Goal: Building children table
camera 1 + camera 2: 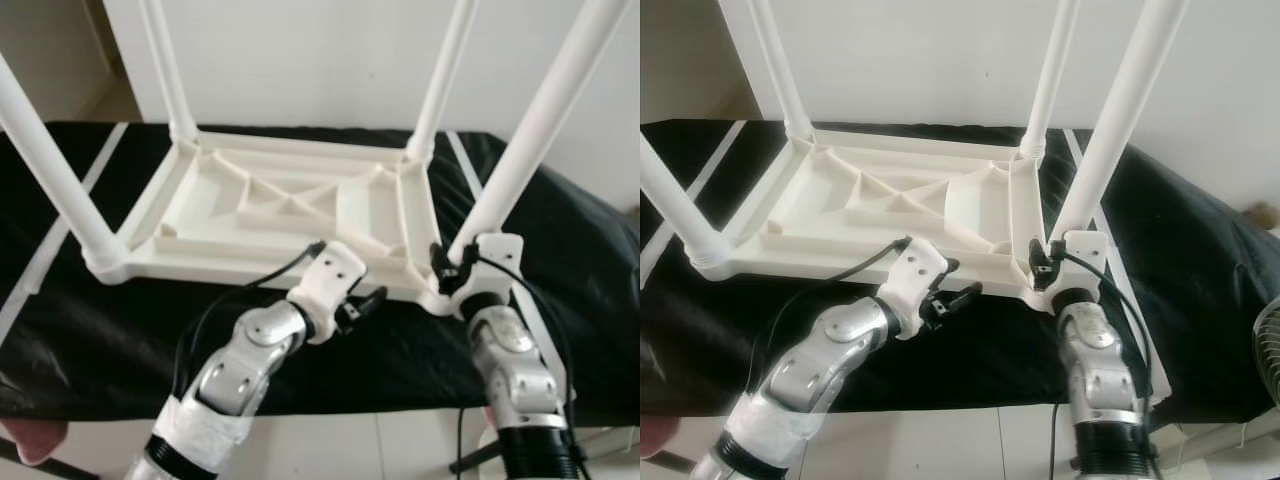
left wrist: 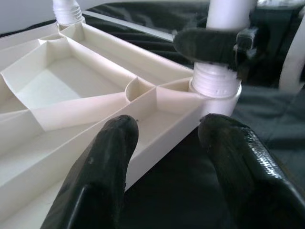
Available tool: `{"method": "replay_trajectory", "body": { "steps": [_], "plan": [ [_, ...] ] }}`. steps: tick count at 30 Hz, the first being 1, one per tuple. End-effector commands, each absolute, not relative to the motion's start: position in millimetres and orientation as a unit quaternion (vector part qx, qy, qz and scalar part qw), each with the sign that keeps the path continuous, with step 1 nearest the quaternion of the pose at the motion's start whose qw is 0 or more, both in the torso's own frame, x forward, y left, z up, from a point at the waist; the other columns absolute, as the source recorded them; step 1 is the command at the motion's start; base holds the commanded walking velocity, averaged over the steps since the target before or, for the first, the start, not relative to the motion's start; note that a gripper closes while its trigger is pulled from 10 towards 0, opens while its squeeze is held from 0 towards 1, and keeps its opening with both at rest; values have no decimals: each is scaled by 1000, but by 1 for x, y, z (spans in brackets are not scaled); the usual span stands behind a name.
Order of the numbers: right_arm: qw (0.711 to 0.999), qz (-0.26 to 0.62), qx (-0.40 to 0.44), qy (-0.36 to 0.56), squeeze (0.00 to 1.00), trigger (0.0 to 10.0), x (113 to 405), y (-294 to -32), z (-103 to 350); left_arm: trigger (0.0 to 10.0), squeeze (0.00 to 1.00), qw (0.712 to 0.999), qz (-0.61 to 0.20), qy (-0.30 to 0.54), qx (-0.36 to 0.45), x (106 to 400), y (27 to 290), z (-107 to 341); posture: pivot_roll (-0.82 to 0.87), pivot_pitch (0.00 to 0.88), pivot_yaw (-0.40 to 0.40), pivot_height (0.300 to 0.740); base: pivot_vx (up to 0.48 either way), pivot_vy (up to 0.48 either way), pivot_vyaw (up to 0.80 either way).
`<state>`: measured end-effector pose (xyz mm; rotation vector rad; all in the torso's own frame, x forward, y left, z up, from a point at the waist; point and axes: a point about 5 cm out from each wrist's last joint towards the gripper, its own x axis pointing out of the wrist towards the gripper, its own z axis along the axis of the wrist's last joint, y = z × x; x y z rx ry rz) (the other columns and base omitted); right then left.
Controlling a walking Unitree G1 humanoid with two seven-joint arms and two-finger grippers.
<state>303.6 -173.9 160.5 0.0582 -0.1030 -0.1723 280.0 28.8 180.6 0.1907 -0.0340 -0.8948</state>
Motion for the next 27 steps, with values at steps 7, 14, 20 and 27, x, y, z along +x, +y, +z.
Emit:
{"method": "replay_trajectory", "body": {
  "steps": [7,14,20,27],
  "plan": [
    [984,-161,76,-15,0,10000,295,-157,145,10000,0,898,-437,-17,48,279,32,189,-78,90,-39,740,0,0,0],
    [984,-163,62,-20,0,10000,291,-157,148,10000,0,908,-416,-20,43,283,36,191,-80,95,-39,740,0,0,0],
    [984,-171,50,-25,192,10000,290,-156,150,10000,0,914,-402,-24,41,287,37,193,-79,94,-44,740,0,0,0],
    [985,-162,47,-26,1000,10000,287,-157,150,10000,0,921,-388,-26,35,286,37,195,-77,98,-50,740,0,0,0]
  ]
}}
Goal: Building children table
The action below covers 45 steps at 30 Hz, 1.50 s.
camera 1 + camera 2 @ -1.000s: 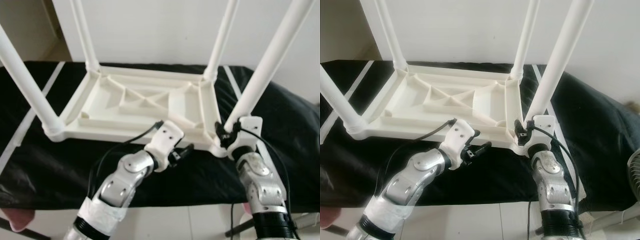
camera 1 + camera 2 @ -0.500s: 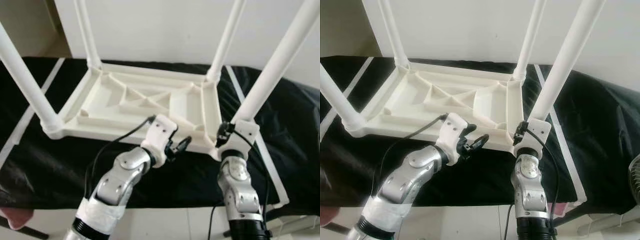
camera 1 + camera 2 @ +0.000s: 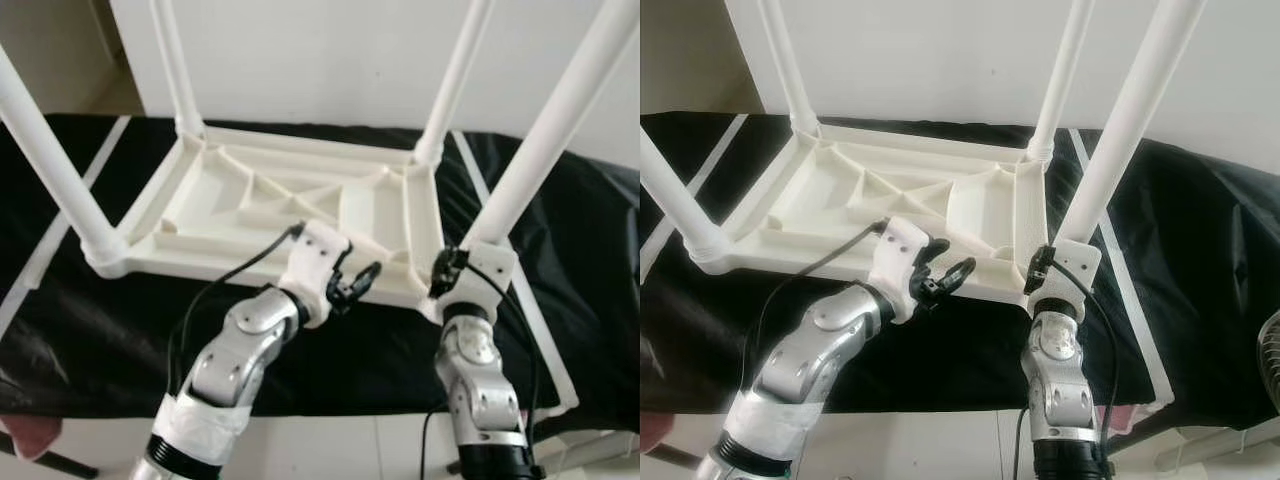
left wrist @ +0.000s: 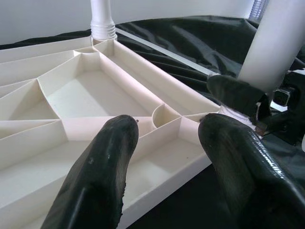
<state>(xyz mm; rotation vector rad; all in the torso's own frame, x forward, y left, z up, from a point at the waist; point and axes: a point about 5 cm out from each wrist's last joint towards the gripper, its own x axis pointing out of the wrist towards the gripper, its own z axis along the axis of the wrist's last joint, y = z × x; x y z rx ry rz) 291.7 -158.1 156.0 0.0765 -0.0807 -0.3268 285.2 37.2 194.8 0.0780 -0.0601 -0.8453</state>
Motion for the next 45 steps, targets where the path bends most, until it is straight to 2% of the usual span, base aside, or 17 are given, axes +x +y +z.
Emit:
{"method": "replay_trajectory", "body": {
  "steps": [1,13,14,18,20,22,23,29,33,34,36,37,45],
  "plan": [
    [986,-156,44,-28,1000,10000,286,-159,150,10000,0,922,-384,-25,40,286,37,194,-77,101,-52,740,0,0,0],
    [994,-94,31,-48,1000,10000,282,-171,151,10000,0,925,-376,-12,51,286,39,191,-77,101,-51,740,0,0,0],
    [996,-67,25,-50,0,10000,283,-174,152,10000,0,925,-376,-12,53,287,39,191,-81,101,-49,740,0,0,0],
    [998,-8,20,-57,0,10000,286,-182,154,10000,0,925,-377,-14,56,287,38,191,-89,101,-47,740,0,0,0],
    [998,-8,20,-57,0,10000,286,-182,154,10000,0,925,-377,-14,56,287,38,191,-89,101,-47,740,0,0,0],
    [996,59,6,-63,0,10000,291,-188,159,10000,0,924,-379,-16,58,288,37,192,-92,99,-42,740,0,0,0],
    [996,59,6,-63,0,10000,291,-188,159,10000,0,924,-379,-16,58,288,37,192,-92,99,-42,740,0,0,0],
    [986,153,-33,-51,0,10000,300,-194,158,10000,0,923,-379,-20,62,289,37,194,-88,91,-35,740,0,0,0],
    [980,185,-53,-46,0,10000,302,-195,157,10000,0,923,-379,-21,64,290,37,194,-84,85,-32,740,0,0,0],
    [979,191,-54,-45,0,8235,304,-196,157,10000,0,923,-379,-22,65,289,37,195,-84,81,-32,740,0,0,0],
    [978,198,-53,-45,0,8235,305,-198,157,10000,0,923,-379,-22,65,289,37,195,-84,80,-33,740,0,0,0],
    [978,198,-55,-45,0,78,307,-200,156,10000,0,923,-379,-23,66,289,37,195,-81,78,-39,740,0,0,0],
    [976,205,-52,-44,0,0,308,-205,155,10000,0,923,-379,-24,65,289,36,194,-85,73,-42,740,0,0,0]
  ]
}}
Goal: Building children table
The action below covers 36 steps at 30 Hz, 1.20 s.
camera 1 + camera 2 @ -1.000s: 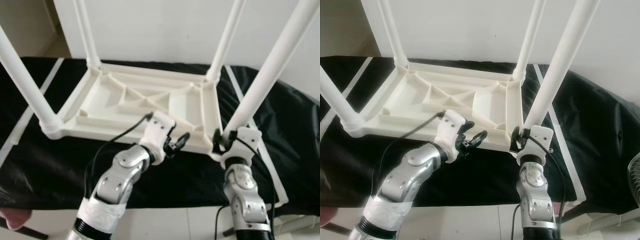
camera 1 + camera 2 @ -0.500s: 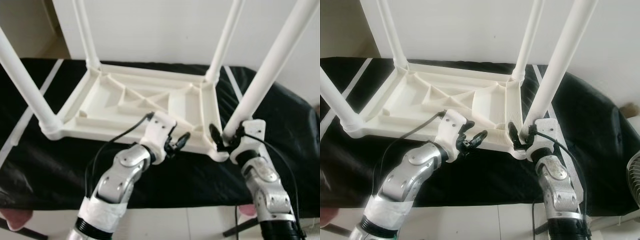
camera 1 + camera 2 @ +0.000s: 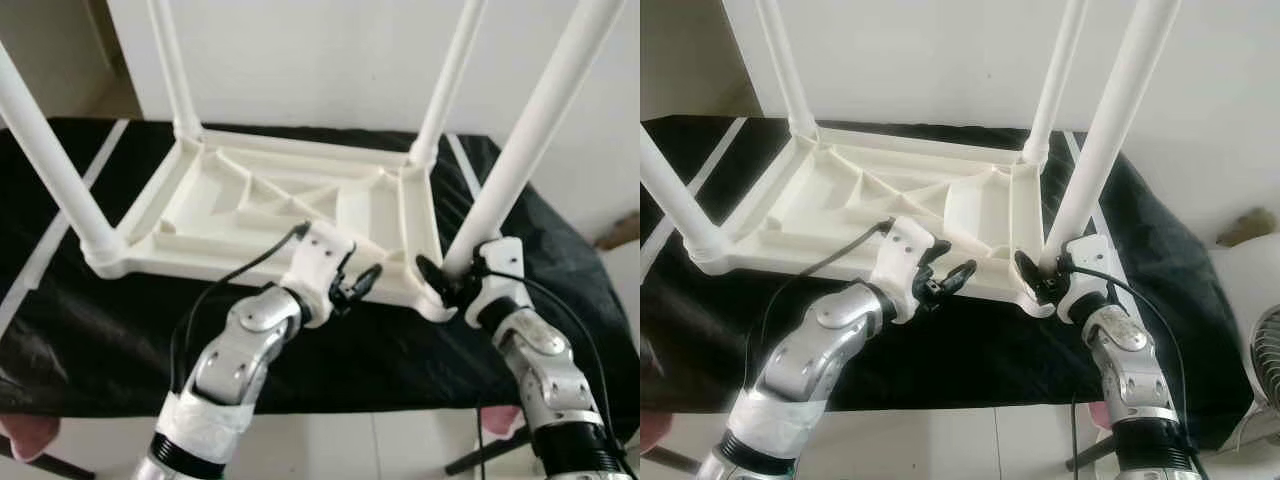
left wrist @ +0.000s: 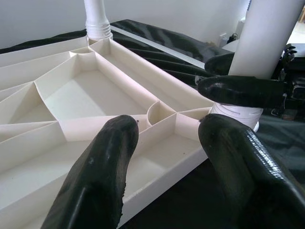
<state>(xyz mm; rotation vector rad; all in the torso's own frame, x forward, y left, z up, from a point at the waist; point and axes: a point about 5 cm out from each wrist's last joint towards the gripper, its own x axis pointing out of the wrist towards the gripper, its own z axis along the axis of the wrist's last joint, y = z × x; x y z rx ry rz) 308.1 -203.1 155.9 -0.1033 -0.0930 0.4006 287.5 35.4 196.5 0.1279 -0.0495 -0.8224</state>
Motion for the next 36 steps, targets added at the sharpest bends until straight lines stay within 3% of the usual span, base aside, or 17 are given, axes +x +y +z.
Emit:
{"method": "replay_trajectory", "body": {
  "steps": [1,6,7,8,23,31,36],
  "plan": [
    [976,207,-49,-44,0,0,308,-205,155,10000,0,922,-380,-24,65,289,35,194,-87,69,-41,740,0,0,0],
    [976,208,-48,-45,0,0,308,-206,154,10000,0,922,-382,-25,64,289,34,194,-90,69,-41,740,0,0,0],
    [976,208,-47,-45,0,6157,308,-207,154,10000,0,921,-383,-25,64,289,34,194,-90,69,-41,740,0,0,0],
    [977,203,-39,-42,0,10000,308,-206,153,10000,0,921,-384,-25,65,288,34,194,-95,72,-40,740,0,0,0],
    [999,20,23,-11,0,10000,304,-193,145,10000,0,916,-394,-18,70,283,32,189,-91,79,-39,740,0,0,0],
    [981,-183,69,-2,0,10000,291,-177,137,10000,0,917,-393,-21,71,282,32,189,-80,74,-48,740,0,0,0],
    [980,-182,85,4,0,10000,293,-167,138,10000,0,917,-392,-23,70,281,31,190,-73,63,-52,740,0,0,0]
  ]
}}
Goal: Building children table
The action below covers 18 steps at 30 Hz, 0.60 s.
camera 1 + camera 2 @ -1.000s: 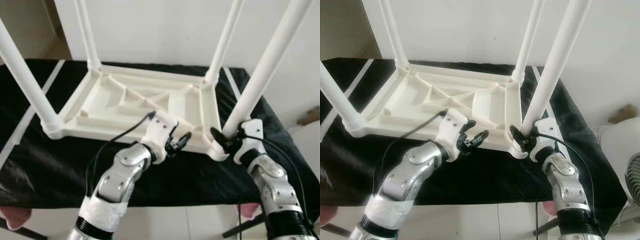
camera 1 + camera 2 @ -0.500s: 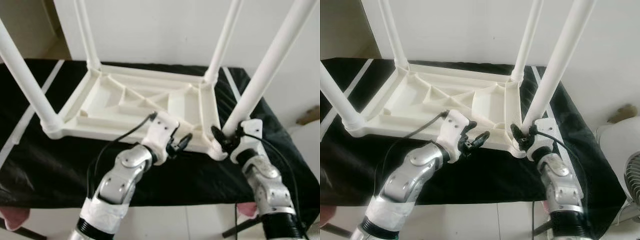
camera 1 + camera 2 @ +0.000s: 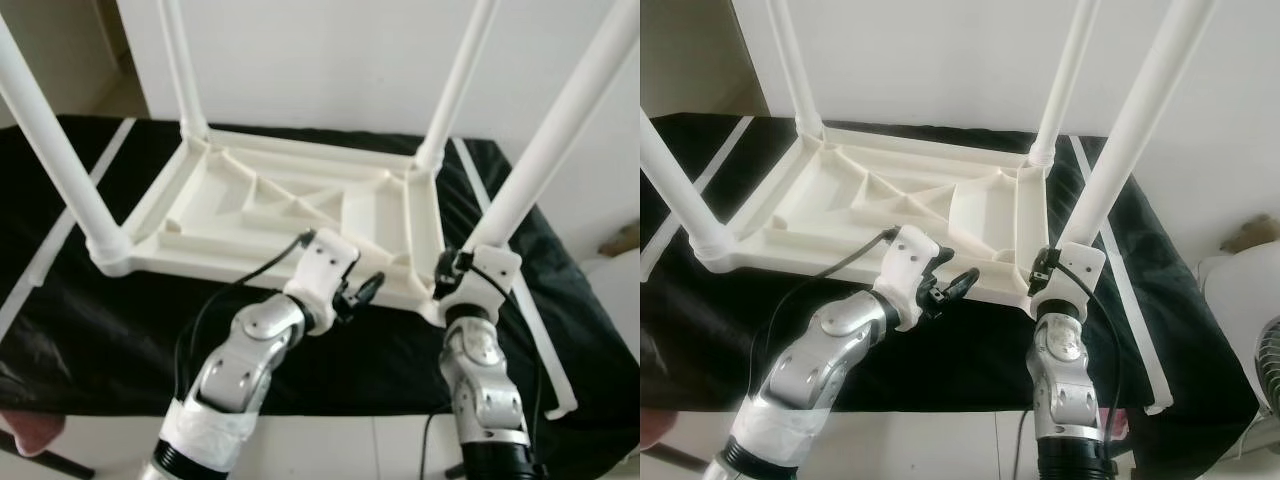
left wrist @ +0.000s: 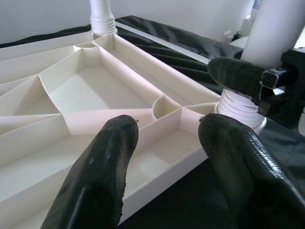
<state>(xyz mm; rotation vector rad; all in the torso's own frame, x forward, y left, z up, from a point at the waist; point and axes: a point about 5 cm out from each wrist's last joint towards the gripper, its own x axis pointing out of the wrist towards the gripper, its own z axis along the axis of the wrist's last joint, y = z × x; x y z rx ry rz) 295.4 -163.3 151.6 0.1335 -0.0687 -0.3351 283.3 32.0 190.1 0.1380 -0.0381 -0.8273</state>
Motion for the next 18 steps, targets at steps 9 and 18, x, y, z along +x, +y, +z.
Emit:
{"method": "replay_trajectory", "body": {
  "steps": [9,18],
  "plan": [
    [980,-182,78,-1,0,10000,295,-163,142,10000,0,918,-390,-27,74,284,32,191,-67,50,-55,740,0,0,0],
    [981,-174,81,-10,1000,10000,296,-164,144,10000,0,918,-388,-29,75,283,33,191,-62,46,-55,740,0,0,0]
  ]
}}
